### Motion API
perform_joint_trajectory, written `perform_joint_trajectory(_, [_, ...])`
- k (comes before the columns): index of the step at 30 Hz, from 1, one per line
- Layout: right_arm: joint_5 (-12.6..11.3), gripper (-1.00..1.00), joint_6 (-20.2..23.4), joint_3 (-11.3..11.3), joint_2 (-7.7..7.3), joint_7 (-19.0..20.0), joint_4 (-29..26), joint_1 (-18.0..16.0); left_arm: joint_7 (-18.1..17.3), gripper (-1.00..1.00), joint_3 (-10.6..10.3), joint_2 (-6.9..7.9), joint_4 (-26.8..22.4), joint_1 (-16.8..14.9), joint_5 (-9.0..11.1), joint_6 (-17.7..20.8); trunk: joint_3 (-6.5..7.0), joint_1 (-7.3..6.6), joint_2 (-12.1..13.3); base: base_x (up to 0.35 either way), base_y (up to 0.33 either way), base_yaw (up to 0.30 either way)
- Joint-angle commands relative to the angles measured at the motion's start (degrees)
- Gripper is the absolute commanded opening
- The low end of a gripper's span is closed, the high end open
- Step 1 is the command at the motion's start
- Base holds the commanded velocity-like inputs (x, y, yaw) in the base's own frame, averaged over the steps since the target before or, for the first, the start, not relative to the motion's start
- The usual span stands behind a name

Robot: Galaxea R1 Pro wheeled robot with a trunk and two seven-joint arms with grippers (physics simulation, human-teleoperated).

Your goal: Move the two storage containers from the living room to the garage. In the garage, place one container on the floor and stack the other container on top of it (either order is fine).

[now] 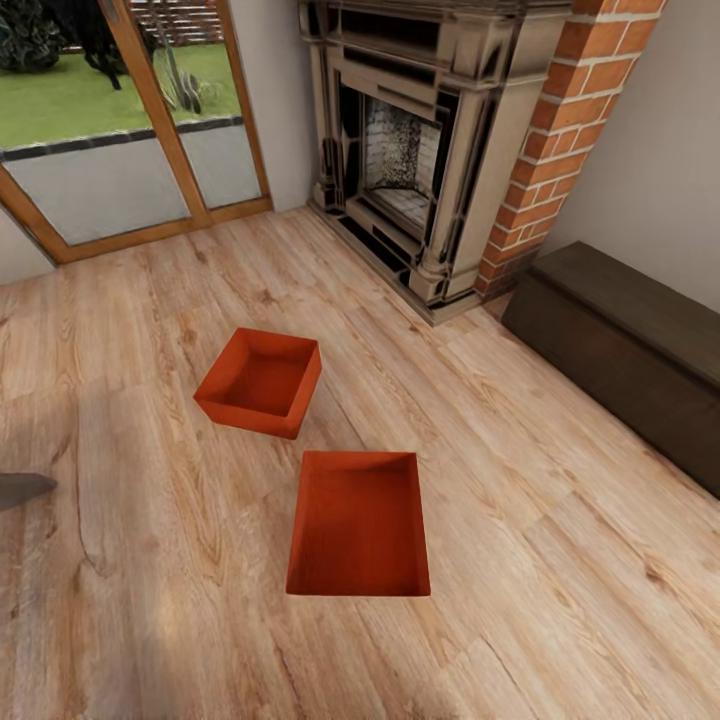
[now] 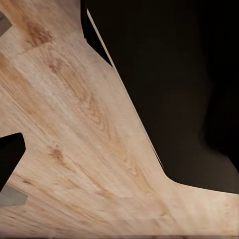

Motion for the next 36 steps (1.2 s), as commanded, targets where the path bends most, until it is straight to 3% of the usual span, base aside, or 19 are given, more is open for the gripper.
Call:
perform_joint_trajectory(1, [-0.57,1.0,-0.27,0.5,0.02,-0.04,0.12,-0.03,0.02,1.0,0.06,-0.01,-0.04,0.02,0.38,-0.1,-0.04,0.0,-0.01,0.0,0.0,0.0])
perform_joint_trajectory(22, [-0.63,1.0,0.07,0.83,0.51,-0.75,0.1,-0.03,0.02,1.0,0.06,-0.01,-0.11,0.02,0.3,-0.11,-0.05,0.0,-0.01,0.0,0.0,0.0])
perform_joint_trajectory(26, [-0.75,1.0,0.51,0.63,-2.93,-3.29,-5.87,-0.1,2.88,1.0,-0.02,1.58,-3.56,-0.02,0.11,0.49,-0.05,0.0,-0.01,0.0,0.0,0.0])
perform_joint_trajectory(28, [-1.02,1.0,1.01,0.31,-4.36,-5.39,-7.84,-0.11,5.85,1.0,0.01,3.44,-6.71,-0.04,0.2,0.62,-0.05,0.0,-0.01,0.0,0.0,0.0])
perform_joint_trajectory(30, [-1.28,1.0,1.74,0.07,-5.03,-6.89,-8.71,-1.16,7.8,1.0,0.33,6.17,-10.48,-0.06,0.71,0.89,-0.05,0.0,-0.01,0.0,0.0,0.0])
perform_joint_trajectory(31, [-1.32,1.0,1.98,0.03,-5.11,-7.19,-8.85,-1.71,8.06,1.0,0.56,6.85,-11.39,-0.08,1.02,1.06,-0.05,0.0,-0.01,0.0,0.0,0.0])
perform_joint_trajectory(32, [-1.4,1.0,2.97,-0.06,-5.23,-8.1,-9.03,-3.93,8.49,1.0,1.51,8.57,-13.65,-0.15,2.74,2.1,-0.05,0.0,-0.01,0.0,0.0,0.0])
perform_joint_trajectory(36, [-1.77,1.0,5.8,-0.46,-4.97,-10.27,-9.23,-9.93,8.62,1.0,3.31,10.9,-15.84,-2.7,8.1,8.49,-0.05,0.0,-0.01,0.0,0.0,0.0])
